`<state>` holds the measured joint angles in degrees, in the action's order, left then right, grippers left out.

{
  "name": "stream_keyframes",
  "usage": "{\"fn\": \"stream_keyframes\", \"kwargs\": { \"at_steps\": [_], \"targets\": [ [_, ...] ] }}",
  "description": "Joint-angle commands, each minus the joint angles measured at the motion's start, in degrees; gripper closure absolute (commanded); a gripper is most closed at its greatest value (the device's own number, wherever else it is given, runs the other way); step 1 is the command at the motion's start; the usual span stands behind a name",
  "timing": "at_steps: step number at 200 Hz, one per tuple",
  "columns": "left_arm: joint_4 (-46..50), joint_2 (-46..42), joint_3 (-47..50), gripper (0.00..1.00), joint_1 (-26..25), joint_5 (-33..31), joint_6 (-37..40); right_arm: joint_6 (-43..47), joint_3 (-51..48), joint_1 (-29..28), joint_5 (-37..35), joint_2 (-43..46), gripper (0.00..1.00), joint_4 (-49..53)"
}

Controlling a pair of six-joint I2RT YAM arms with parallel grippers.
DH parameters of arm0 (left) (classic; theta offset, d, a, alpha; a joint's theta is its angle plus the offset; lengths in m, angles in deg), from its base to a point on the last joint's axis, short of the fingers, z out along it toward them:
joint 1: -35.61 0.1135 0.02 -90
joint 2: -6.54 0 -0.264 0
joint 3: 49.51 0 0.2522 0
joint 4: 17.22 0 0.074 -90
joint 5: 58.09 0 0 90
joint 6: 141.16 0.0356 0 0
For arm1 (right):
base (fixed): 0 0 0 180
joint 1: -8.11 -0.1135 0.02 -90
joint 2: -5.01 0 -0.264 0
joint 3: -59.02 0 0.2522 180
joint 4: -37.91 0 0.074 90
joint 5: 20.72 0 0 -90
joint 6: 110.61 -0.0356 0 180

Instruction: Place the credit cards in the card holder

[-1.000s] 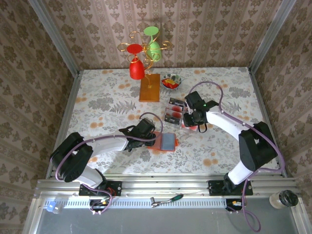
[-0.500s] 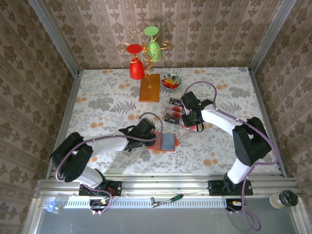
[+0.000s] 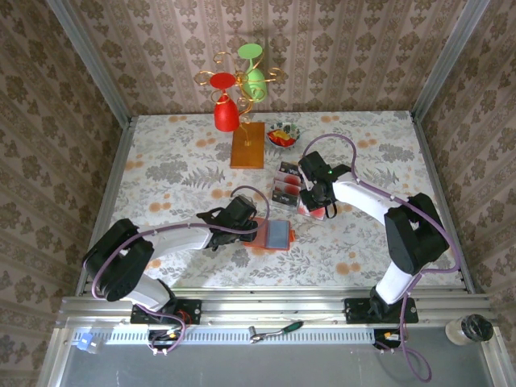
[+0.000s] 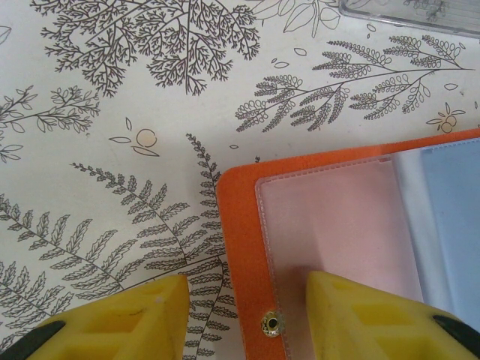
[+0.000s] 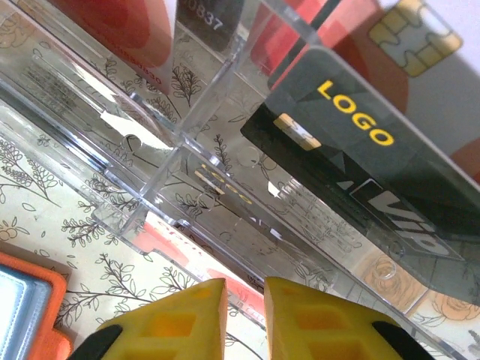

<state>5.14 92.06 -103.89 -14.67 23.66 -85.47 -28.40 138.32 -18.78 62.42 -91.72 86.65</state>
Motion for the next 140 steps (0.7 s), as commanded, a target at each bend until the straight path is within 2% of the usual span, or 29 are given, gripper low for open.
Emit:
{"fn": "stream_keyframes", "kwargs": {
  "at_steps": [1,63,100,140],
  "targets": [
    [1.1,-0.7,-0.1,0.54,-0.5,-1.0,-0.3,0.9,0.8,-0.3,1.4,-0.8,0.76,1.7],
    [1.0,-0.8,0.2,0.54,-0.4,-0.9,-0.2,0.4,4.7,-2.7,2.6,0.6,0.74,3.4],
    [0.9,-0.8,0.2,0.53,-0.4,-1.0,-0.3,1.5,11.4,-5.2,1.8,-5.1,0.65,5.2],
    [1.0,-1.0,0.4,0.54,-0.5,-1.0,-0.5,3.2,18.7,-7.3,-1.1,-11.7,0.64,7.3]
  ]
}}
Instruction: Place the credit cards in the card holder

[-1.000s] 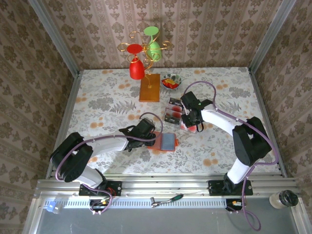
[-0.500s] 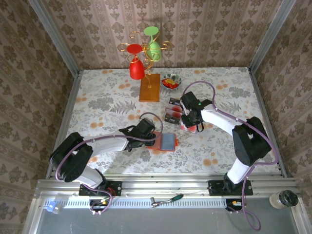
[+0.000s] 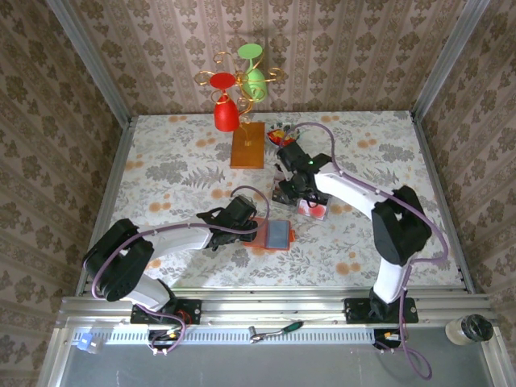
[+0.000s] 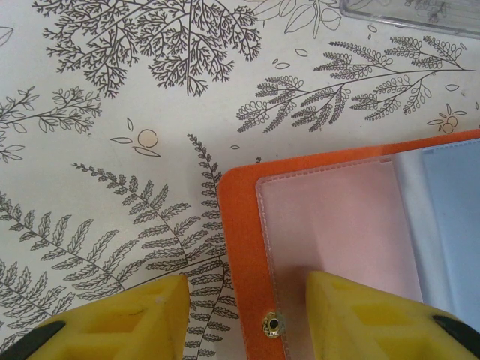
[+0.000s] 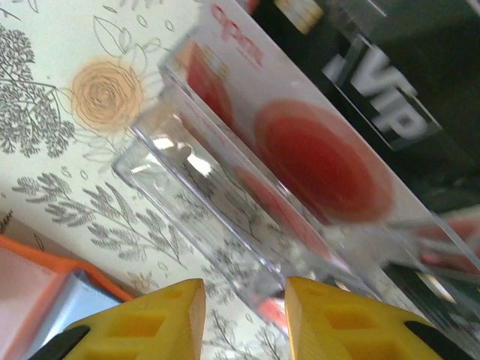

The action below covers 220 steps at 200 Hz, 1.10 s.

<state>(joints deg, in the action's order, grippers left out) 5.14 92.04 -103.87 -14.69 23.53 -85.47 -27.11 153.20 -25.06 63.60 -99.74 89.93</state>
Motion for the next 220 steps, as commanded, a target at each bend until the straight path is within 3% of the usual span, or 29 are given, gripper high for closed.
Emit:
{"fn": "stream_keyframes", "kwargs": {
  "at_steps": [1,97,167,220],
  "targets": [
    [1.0,-1.0,0.3,0.54,-0.4,-0.8,-0.5,2.0,4.0,-1.0,-2.3,-3.8,0.64,4.1],
    [0.6,-1.0,0.6,0.54,-0.5,-0.8,-0.8,5.6,10.2,-2.9,-7.8,-11.6,0.66,7.3],
    [0.7,-1.1,0.7,0.54,-0.5,-0.8,-0.8,6.9,8.9,-3.3,-7.6,-9.9,0.88,6.6],
    [0.5,-1.1,0.7,0.54,-0.5,-0.7,-0.9,10.2,8.1,-3.4,-6.4,-7.9,0.99,5.5]
  ]
}}
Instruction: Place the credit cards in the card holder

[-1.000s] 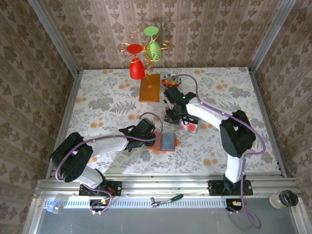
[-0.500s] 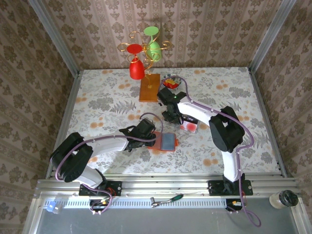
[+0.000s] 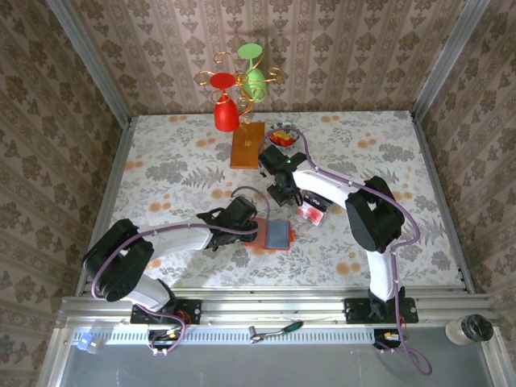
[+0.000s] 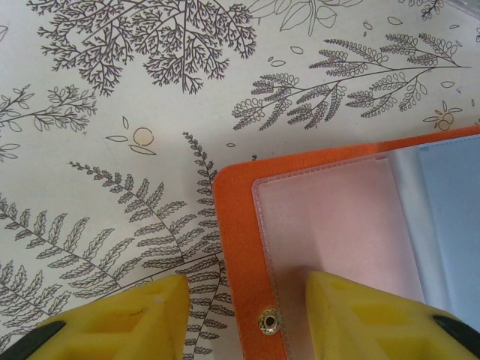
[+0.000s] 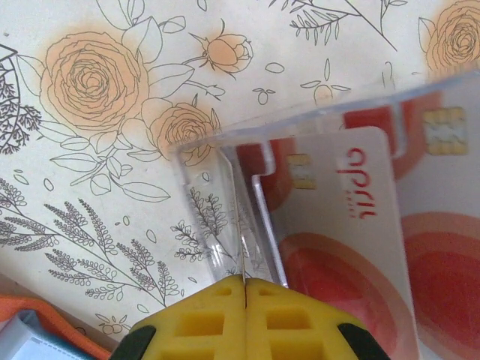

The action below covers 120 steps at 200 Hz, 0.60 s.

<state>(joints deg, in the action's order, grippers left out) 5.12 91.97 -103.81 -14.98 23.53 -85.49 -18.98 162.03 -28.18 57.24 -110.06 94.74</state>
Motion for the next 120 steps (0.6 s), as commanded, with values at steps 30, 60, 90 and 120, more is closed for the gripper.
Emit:
{"fn": "stream_keyframes", "kwargs": {
  "at_steps": [30,60,90,120],
  "targets": [
    [0.8,-0.7,0.5,0.54,-0.2,-0.6,-0.7,3.3,-0.9,-0.5,-0.1,3.9,1.00,0.6],
    [1.0,-0.8,0.5,0.54,-0.2,-0.5,-0.5,3.3,-0.4,-0.9,0.0,6.9,1.00,0.8],
    [1.1,-0.9,0.5,0.54,-0.2,-0.8,-0.6,-0.2,-0.4,-1.3,2.5,10.6,1.00,1.1],
    [1.0,-1.4,1.2,0.54,-0.3,-1.1,-0.9,-7.7,-4.1,-1.5,8.7,14.5,1.00,-0.1]
  ]
}}
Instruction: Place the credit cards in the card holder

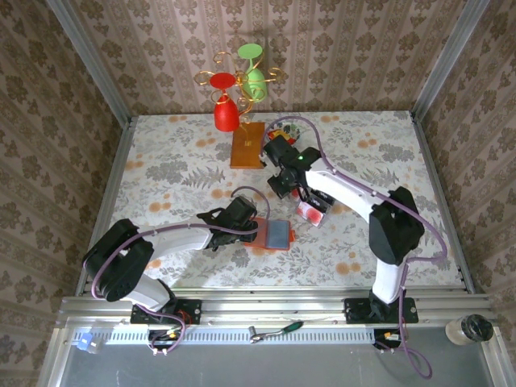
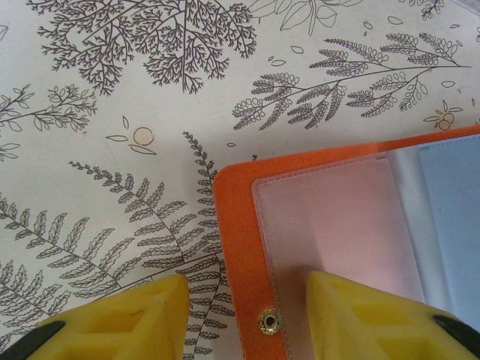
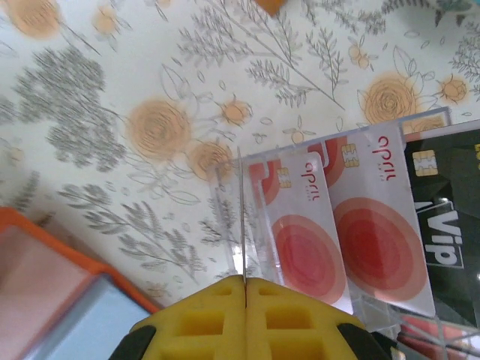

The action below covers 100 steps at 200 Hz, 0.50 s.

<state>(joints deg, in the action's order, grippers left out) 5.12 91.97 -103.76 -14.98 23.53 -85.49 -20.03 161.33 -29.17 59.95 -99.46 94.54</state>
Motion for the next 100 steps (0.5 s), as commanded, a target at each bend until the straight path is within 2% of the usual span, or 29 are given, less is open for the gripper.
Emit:
{"fn": "stream_keyframes", "kwargs": {
  "at_steps": [1,52,100],
  "targets": [
    [1.0,-1.4,1.2,0.54,-0.2,-1.0,-1.0,-7.0,-3.6,-0.6,6.2,4.1,1.00,0.0],
    [0.4,-2.1,2.7,0.53,-0.2,-1.5,-1.5,-20.1,-16.9,-1.9,17.0,10.6,1.00,-9.7],
    [-0.1,-1.9,2.7,0.53,-0.2,-1.6,-1.5,-24.7,-22.0,-5.5,19.3,10.7,1.00,-14.7]
  ]
}}
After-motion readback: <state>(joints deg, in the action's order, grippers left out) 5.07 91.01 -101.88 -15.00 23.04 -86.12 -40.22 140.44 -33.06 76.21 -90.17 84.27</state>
